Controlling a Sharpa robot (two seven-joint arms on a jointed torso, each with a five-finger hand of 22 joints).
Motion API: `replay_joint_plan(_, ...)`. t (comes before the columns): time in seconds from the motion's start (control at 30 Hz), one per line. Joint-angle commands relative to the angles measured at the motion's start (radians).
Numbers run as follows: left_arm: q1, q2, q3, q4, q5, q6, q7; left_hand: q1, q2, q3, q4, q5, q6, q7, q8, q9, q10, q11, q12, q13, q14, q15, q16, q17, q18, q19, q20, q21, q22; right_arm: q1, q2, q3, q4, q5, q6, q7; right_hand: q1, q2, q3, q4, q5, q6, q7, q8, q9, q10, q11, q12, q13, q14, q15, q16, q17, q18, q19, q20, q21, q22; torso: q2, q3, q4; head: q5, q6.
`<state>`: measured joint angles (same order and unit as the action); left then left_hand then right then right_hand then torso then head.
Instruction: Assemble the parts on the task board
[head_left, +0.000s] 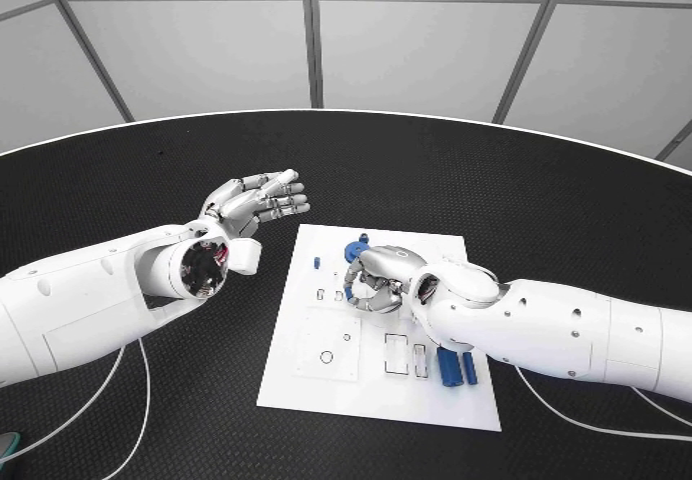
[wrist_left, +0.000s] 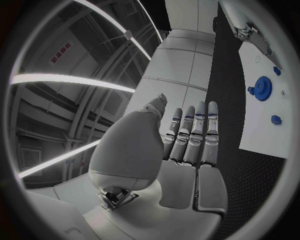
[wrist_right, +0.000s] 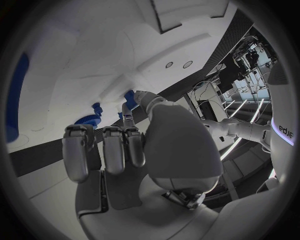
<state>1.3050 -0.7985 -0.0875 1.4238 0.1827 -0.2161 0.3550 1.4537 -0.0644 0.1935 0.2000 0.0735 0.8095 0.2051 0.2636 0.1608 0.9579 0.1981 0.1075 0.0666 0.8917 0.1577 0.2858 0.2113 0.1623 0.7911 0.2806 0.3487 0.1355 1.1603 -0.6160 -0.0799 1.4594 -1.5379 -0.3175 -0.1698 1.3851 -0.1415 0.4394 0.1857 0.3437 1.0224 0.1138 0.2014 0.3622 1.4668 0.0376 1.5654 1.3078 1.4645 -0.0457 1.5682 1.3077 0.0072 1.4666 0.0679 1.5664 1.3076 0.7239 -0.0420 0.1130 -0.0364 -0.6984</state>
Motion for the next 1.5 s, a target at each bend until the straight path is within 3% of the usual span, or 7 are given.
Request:
replay_joint_plan(0.03, 0.0, 0.0, 0.0, 0.0, 0.0, 0.0, 0.0, 0.007, -0.004, 0.006, 0.002, 0.001, 0.007, 0.041, -0.005, -0.001, 0.006, -0.001, -0.003, -0.001, 0.007, 0.001, -0.005, 0.001, 0.021, 0.008, -0.001, 0.004, -0.001, -0.001, 0.001, 0.0, -0.001, -0.001, 0.004, -0.002, 0.001, 0.006, 0.003, -0.001, 0.003, 0.009, 0.002, 0.007, 0.025, 0.102, -0.001, 0.003, 0.261, 0.106, -0.002, 0.003, 0.263, -0.007, 0.104, -0.007, 0.004, 0.263, 0.0, 0.0005, -0.0001, 0.001, -0.002)
replay_joint_plan(0.7, 0.0, -0.003, 0.0, 0.001, 0.0, 0.001, -0.003, 0.007, -0.004, 0.006, 0.002, 0.001, 0.007, 0.041, -0.005, -0.001, 0.006, -0.001, -0.003, -0.001, 0.007, 0.001, -0.005, 0.001, 0.021, 0.008, -0.001, 0.004, -0.001, -0.005, 0.009, 0.0, -0.01, -0.002, 0.024, -0.019, -0.001, 0.006, 0.004, -0.001, 0.003, 0.009, 0.002, 0.008, 0.025, 0.102, 0.0, 0.002, 0.261, 0.106, -0.001, 0.003, 0.263, -0.007, 0.104, -0.007, 0.004, 0.263, -0.001, -0.0001, -0.0006, 0.0, -0.008)
replay_joint_plan(1.5, 0.0, -0.005, 0.0, 0.001, 0.0, -0.002, -0.005, 0.006, -0.005, 0.007, 0.003, 0.001, 0.007, 0.042, -0.006, -0.001, 0.006, -0.001, -0.005, -0.001, 0.007, 0.001, -0.006, 0.001, 0.02, 0.009, -0.001, 0.004, -0.002, -0.005, 0.011, 0.0, -0.012, -0.002, 0.024, -0.034, -0.04, -0.015, 0.005, -0.003, 0.001, -0.017, 0.013, 0.002, 0.028, 0.093, 0.008, -0.01, 0.251, 0.106, 0.012, 0.003, 0.263, -0.007, 0.104, 0.004, 0.004, 0.263, 0.0, 0.0004, -0.0007, 0.0, -0.016)
